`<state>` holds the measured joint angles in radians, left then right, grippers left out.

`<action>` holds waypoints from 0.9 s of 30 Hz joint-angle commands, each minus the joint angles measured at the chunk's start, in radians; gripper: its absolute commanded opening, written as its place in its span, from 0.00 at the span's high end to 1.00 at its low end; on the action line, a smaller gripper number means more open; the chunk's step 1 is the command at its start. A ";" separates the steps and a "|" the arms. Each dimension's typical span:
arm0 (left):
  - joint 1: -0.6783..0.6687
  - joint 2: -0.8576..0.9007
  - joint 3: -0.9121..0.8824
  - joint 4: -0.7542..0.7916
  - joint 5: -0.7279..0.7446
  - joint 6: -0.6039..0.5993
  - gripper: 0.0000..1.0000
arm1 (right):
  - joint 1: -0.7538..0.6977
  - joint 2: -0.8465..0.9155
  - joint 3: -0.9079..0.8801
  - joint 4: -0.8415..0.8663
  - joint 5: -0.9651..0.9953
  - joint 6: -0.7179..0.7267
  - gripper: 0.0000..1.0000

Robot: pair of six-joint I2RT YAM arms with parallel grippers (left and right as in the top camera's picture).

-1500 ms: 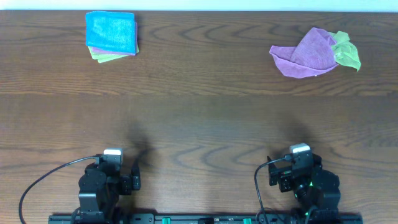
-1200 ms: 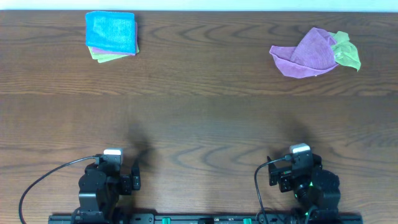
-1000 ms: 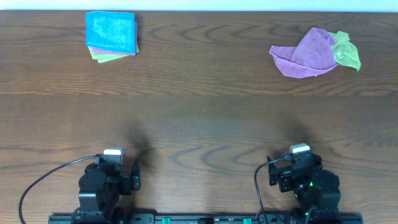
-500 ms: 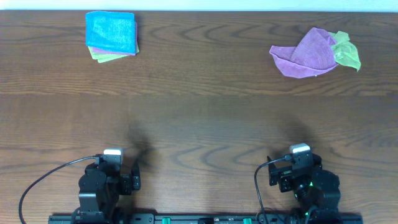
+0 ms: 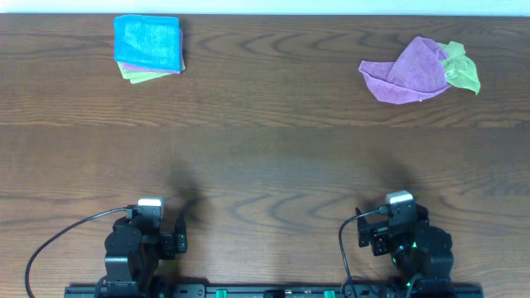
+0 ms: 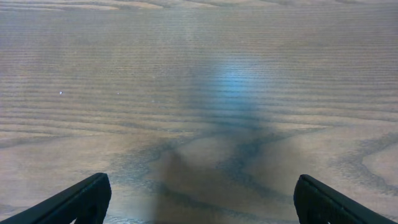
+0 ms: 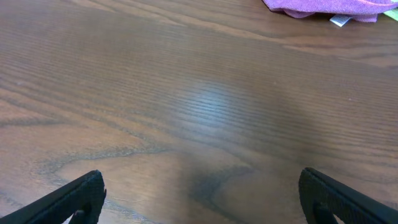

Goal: Fold the cloth

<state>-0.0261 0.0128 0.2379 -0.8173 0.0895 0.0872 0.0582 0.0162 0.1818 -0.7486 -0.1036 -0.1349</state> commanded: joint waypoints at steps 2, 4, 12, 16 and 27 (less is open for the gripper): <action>0.006 -0.009 -0.006 -0.046 -0.030 0.037 0.05 | -0.002 -0.002 -0.015 -0.002 0.001 0.015 0.01; 0.006 -0.009 -0.006 -0.046 -0.030 0.037 0.05 | -0.018 0.014 -0.002 0.005 -0.033 0.043 0.01; 0.006 -0.009 -0.006 -0.046 -0.030 0.037 0.05 | -0.153 0.331 0.251 0.011 -0.028 0.190 0.01; 0.006 -0.009 -0.006 -0.046 -0.030 0.037 0.05 | -0.197 0.552 0.399 -0.013 -0.028 0.214 0.01; 0.006 -0.009 -0.006 -0.046 -0.030 0.037 0.05 | -0.202 1.168 0.883 -0.101 -0.036 0.296 0.01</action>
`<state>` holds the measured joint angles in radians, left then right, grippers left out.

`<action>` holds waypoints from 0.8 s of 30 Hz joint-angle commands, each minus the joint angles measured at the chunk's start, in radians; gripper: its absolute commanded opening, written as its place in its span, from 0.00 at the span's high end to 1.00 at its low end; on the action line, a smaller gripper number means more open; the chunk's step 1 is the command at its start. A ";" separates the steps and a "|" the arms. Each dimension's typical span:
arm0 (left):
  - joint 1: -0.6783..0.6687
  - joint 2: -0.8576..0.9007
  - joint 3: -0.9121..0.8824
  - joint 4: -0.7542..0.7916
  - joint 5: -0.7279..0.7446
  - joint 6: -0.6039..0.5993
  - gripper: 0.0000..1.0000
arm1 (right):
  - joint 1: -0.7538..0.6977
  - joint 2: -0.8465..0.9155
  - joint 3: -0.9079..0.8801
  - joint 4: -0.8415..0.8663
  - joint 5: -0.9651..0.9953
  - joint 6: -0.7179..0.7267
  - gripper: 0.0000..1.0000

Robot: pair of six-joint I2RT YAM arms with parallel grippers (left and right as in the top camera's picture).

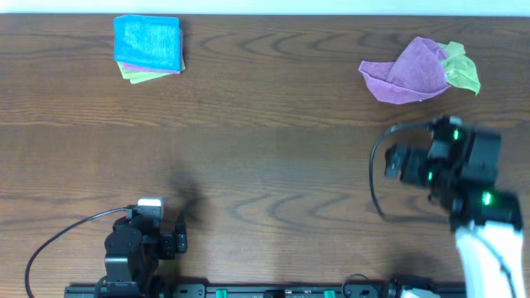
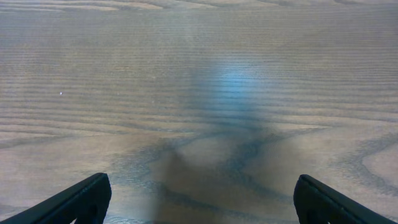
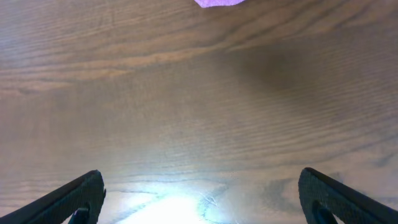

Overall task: Fold the cloth
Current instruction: 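Reach the right gripper to the purple cloth and grasp it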

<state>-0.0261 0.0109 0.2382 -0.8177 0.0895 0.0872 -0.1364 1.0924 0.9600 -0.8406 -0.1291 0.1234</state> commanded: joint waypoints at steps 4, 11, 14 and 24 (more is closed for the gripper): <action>0.006 -0.007 -0.007 -0.045 -0.030 0.037 0.05 | -0.010 0.291 0.336 -0.102 -0.011 0.049 0.01; 0.006 -0.007 -0.007 -0.045 -0.030 0.037 0.05 | -0.052 0.481 0.585 -0.190 0.006 0.048 0.01; 0.006 -0.007 -0.007 -0.045 -0.030 0.037 0.05 | -0.057 0.543 0.655 -0.190 0.039 0.048 0.01; 0.006 -0.007 -0.007 -0.045 -0.030 0.037 0.05 | -0.073 0.797 0.838 -0.184 0.068 0.030 0.01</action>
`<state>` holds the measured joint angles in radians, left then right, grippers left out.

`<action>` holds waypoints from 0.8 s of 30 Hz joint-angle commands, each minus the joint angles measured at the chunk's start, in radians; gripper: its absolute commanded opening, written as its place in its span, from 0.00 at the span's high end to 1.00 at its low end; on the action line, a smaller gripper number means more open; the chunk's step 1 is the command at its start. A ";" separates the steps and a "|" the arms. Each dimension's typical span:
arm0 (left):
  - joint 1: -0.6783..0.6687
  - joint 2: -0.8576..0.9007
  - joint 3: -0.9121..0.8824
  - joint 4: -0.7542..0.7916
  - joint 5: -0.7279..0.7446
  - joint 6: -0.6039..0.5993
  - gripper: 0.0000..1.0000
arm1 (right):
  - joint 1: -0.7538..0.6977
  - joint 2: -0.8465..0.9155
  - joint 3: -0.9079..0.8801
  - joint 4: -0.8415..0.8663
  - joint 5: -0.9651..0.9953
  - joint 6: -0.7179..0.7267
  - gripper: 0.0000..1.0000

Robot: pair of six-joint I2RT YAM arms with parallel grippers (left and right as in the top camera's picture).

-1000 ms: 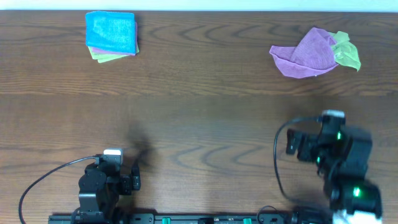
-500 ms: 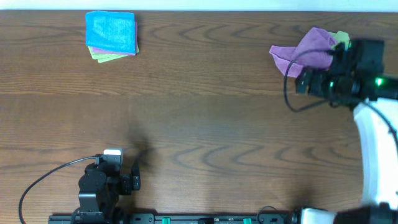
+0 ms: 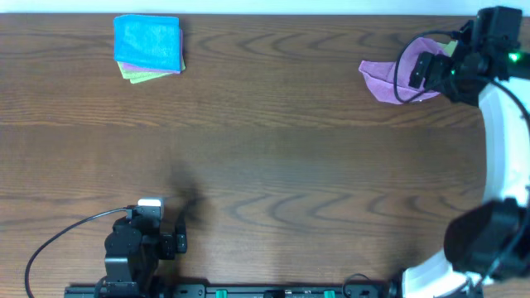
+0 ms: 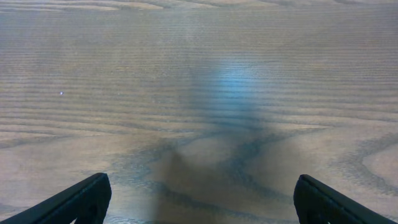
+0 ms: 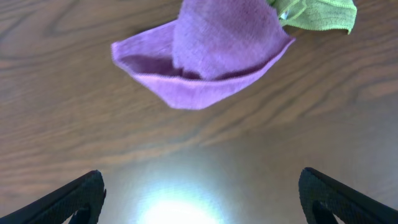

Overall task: Fold the cloth
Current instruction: 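Reach the right gripper to the purple cloth and grasp it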

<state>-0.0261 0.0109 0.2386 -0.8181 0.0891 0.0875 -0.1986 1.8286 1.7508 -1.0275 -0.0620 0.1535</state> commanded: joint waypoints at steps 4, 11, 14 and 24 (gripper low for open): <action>0.006 -0.007 -0.007 -0.045 -0.030 0.037 0.05 | -0.003 0.152 0.103 0.014 -0.049 -0.001 0.01; 0.006 -0.007 -0.007 -0.045 -0.030 0.037 0.05 | -0.005 0.241 0.100 0.099 -0.129 0.089 0.01; 0.006 -0.007 -0.007 -0.045 -0.030 0.037 0.05 | -0.003 0.285 0.100 0.164 -0.107 0.132 0.01; 0.006 -0.007 -0.007 -0.045 -0.030 0.037 0.05 | -0.004 0.394 0.100 0.348 -0.058 0.172 0.08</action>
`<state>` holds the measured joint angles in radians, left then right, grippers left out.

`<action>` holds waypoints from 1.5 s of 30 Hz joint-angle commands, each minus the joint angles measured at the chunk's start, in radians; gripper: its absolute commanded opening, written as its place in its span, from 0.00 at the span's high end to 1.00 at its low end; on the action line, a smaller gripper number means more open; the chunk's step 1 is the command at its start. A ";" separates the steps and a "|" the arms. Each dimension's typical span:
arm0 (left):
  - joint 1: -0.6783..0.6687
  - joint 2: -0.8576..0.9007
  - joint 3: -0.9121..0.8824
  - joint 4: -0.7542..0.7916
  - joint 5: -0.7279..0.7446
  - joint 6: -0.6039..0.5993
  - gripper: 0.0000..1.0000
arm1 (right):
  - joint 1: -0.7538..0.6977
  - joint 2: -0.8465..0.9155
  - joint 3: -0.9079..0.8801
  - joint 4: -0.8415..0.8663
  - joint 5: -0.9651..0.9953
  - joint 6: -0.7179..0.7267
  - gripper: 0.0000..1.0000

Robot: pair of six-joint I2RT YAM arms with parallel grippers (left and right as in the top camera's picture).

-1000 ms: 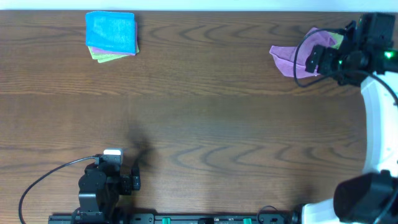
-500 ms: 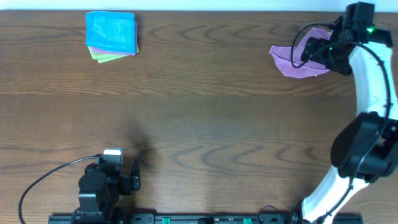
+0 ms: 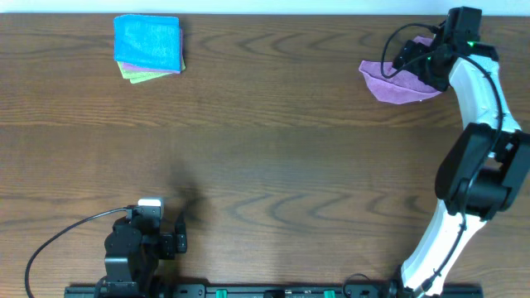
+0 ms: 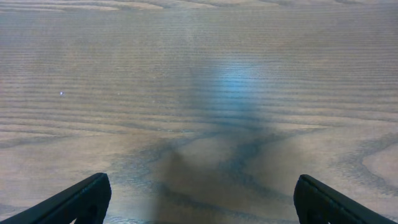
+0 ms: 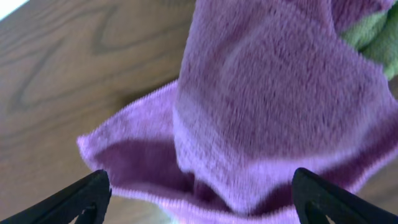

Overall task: Fold the cloth
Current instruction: 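Reach the right gripper to the purple cloth and grasp it, then lift the purple cloth with the right gripper and drag it toward center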

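A crumpled purple cloth (image 3: pixel 396 81) lies at the far right of the wooden table, filling the right wrist view as a purple cloth (image 5: pixel 261 106) with a green cloth (image 5: pixel 373 37) tucked behind it. My right gripper (image 3: pixel 424 60) hangs just above it, open, its fingertips (image 5: pixel 81 196) straddling the cloth's near edge. My left gripper (image 3: pixel 170 240) rests open at the front left over bare wood, fingertips (image 4: pixel 81 199) wide apart.
A folded stack with a blue cloth (image 3: pixel 147 41) on top and green beneath sits at the far left. The table's far edge (image 3: pixel 265 15) runs just behind both piles.
My right gripper has dropped closer to the purple cloth and shifted slightly left; the cloth now fills its view. The left arm has not moved.
Both grippers first rested open at the table's front edge. The right arm then stood mid-table on the right, later beside the crumpled purple cloth at the far right, and now it hovers open directly over that cloth. The left arm stayed parked throughout.
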<state>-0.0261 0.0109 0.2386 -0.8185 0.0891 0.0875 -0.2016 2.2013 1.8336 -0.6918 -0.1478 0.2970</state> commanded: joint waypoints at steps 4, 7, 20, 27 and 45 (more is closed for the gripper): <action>0.006 -0.007 -0.007 -0.045 -0.030 0.037 0.05 | 0.000 0.055 0.017 0.061 0.042 0.032 0.16; 0.006 -0.007 -0.007 -0.045 -0.030 0.037 0.05 | 0.000 0.080 0.017 0.077 0.047 0.040 0.14; 0.006 -0.007 -0.007 -0.045 -0.030 0.037 0.05 | 0.000 0.126 0.017 0.094 0.054 0.040 0.69; 0.006 -0.007 -0.007 -0.045 -0.030 0.037 0.05 | 0.009 0.074 0.017 0.070 0.054 0.039 0.99; 0.006 -0.007 -0.007 -0.045 -0.030 0.037 0.05 | 0.132 -0.189 0.017 -0.171 0.053 -0.091 0.99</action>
<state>-0.0261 0.0109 0.2386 -0.8185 0.0891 0.0875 -0.0963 2.0548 1.8339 -0.8413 -0.0967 0.2516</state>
